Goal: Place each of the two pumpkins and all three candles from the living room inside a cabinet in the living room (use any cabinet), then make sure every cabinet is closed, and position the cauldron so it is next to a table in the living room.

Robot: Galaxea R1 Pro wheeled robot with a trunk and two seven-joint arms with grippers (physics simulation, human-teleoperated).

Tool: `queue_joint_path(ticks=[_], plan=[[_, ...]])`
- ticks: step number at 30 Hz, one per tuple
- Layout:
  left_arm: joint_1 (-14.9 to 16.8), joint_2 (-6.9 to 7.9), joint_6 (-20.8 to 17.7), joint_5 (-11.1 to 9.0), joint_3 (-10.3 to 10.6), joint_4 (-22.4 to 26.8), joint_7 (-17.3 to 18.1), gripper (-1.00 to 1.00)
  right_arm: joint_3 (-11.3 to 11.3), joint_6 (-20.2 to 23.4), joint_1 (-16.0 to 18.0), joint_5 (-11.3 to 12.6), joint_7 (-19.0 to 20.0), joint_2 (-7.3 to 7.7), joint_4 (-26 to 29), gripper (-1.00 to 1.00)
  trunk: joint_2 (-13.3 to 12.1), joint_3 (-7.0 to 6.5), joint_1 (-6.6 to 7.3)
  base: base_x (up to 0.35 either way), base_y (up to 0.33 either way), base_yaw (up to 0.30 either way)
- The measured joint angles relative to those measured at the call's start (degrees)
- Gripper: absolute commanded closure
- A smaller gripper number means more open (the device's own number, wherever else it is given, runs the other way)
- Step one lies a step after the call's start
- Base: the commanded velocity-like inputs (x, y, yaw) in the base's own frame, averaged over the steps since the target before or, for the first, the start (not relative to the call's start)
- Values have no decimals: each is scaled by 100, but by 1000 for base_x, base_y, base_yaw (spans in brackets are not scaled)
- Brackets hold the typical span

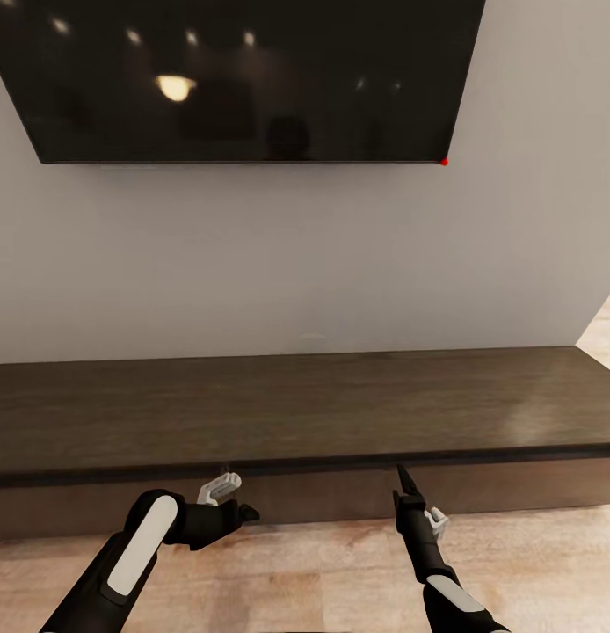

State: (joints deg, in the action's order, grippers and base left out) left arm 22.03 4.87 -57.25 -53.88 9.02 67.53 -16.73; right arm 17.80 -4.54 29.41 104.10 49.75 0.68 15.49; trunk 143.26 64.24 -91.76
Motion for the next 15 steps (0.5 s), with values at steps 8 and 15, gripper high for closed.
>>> queue_joint_path(ticks=[8,15], plan=[[0,0,0,0,0,1,0,-100,0,0,0,0,-8,-1,-1,-100,0,0,0,43,24,0],[0,-1,0,3,0,1,0,-100,0,0,0,0,-9,-1,-1,-100,0,0,0,3,2,0]])
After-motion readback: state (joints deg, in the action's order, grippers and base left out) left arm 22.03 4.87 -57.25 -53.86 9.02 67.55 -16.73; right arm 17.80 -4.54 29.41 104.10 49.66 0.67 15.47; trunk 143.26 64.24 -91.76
